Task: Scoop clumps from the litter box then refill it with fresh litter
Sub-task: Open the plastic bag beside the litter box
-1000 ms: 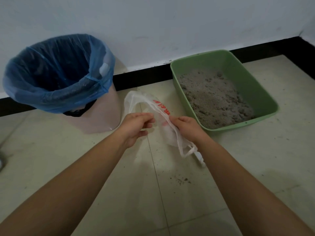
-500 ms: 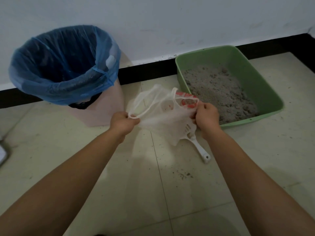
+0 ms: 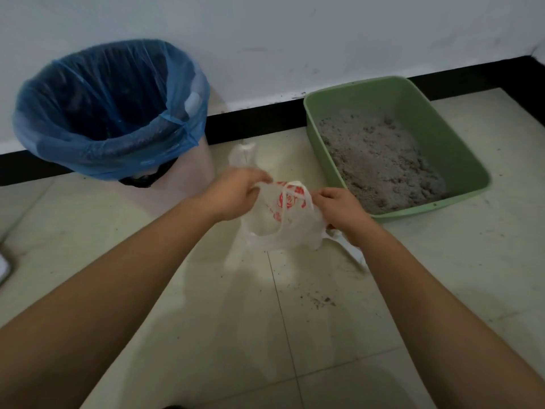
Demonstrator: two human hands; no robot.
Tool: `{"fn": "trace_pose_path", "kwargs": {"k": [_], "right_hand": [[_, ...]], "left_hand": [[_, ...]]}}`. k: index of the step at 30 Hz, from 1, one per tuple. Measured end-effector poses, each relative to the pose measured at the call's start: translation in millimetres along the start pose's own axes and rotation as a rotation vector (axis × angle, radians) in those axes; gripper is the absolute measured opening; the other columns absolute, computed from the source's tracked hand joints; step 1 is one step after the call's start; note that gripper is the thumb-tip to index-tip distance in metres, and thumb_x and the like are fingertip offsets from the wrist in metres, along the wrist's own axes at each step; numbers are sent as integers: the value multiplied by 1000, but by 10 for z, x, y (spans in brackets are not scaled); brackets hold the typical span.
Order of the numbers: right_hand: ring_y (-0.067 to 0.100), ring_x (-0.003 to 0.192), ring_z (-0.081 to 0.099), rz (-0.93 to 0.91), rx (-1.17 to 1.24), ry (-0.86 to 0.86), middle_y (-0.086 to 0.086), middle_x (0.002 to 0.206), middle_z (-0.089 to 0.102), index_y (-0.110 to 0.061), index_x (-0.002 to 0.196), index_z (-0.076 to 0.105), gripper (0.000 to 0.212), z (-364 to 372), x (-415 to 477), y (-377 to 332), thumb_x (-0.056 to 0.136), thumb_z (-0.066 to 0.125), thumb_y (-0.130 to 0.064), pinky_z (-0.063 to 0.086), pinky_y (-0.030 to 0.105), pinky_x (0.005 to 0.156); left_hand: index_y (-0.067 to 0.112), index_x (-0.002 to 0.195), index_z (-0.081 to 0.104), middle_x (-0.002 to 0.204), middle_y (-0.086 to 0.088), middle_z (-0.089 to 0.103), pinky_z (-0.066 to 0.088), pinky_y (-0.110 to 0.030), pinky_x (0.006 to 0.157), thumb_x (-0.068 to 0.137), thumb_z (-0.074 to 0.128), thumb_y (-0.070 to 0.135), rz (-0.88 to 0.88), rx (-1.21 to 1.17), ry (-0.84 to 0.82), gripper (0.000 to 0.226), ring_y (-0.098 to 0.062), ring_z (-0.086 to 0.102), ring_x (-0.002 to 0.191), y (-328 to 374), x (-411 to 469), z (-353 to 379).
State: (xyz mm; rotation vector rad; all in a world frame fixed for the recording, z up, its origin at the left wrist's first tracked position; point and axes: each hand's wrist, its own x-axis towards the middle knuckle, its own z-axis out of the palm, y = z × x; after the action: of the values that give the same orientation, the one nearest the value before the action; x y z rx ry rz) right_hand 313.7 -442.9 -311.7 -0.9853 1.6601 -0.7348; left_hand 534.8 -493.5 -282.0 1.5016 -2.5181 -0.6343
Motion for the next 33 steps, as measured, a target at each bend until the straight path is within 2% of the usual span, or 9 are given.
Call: {"fn": "trace_pose_path", "kwargs": {"k": [3, 6, 9, 13, 17, 19, 23, 30, 33], "right_hand": [[19, 72, 60, -44, -224, 56, 2, 90, 66, -24, 96, 69, 22, 3, 56, 29, 88, 69, -45, 50, 34, 62], [17, 93, 59, -171, -525, 221, 0, 105, 58, -27, 117, 65, 35, 19, 32, -52, 86, 72, -41, 50, 34, 83], [8, 93, 60, -471, -482, 318, -5, 108, 61, -24, 117, 68, 27, 8, -123, -324, 90, 67, -23, 51, 26, 89], [6, 92, 65, -582, -552, -197, -9, 105, 71, -26, 112, 73, 27, 146, -291, -569, 96, 56, -13, 53, 23, 85], [24, 113, 57, -273, -994, -566, -2, 125, 63, -24, 122, 67, 35, 267, -214, -314, 101, 40, -19, 45, 34, 96], [26, 116, 56, -189, -1186, -470, 2, 133, 60, -24, 129, 61, 37, 259, -175, -134, 103, 34, -25, 46, 39, 97], [25, 101, 59, -227, -1347, -111, 8, 118, 63, -21, 126, 58, 59, 277, -109, 74, 93, 40, -66, 45, 36, 81], [35, 150, 5, -156, -1461, -245, 17, 163, -5, -15, 155, -13, 143, 340, 0, 240, 61, 80, -67, 6, 59, 118], [35, 150, -13, -165, -1523, -353, 19, 158, -26, -13, 148, -32, 151, 363, -23, 488, 62, 89, -43, -6, 67, 114]], "left_hand": [[30, 137, 51, 153, 0, 38, 33, -45, 113, 98, 51, 20, 61, 387, -177, 40, -29, 37, 138, -152, -15, 216], [33, 146, 39, 160, 7, 23, 28, -47, 115, 93, 48, 1, 79, 438, -222, 63, -24, 22, 147, -175, -47, 344], [29, 148, 39, 154, 1, 36, 42, -29, 98, 85, 45, -13, 60, 379, -205, 76, -24, 43, 133, -108, -70, 356], [25, 127, 57, 112, -2, 55, 46, -23, 72, 96, 50, 6, -4, 288, -163, 37, -23, 61, 97, -107, -59, 372], [34, 134, 52, 120, 5, 56, 49, -20, 74, 100, 45, 38, 93, 419, -169, 34, -16, 61, 103, -365, -109, 505], [34, 147, 34, 151, 4, 39, 50, -33, 93, 99, 43, 18, 91, 555, -281, 52, -19, 46, 130, -501, -110, 592], [32, 152, 24, 162, 0, 16, 50, -38, 90, 102, 40, 29, -1, 612, -377, 53, -27, 53, 125, -420, -173, 575], [31, 152, -19, 153, -4, -39, 40, -42, 105, 54, 84, 64, -276, 491, -733, 146, -33, 28, 142, -338, -165, 624], [25, 152, -21, 150, -7, -43, 42, -42, 106, 58, 85, 59, -299, 491, -736, 145, -34, 23, 143, -351, -194, 629]]}}
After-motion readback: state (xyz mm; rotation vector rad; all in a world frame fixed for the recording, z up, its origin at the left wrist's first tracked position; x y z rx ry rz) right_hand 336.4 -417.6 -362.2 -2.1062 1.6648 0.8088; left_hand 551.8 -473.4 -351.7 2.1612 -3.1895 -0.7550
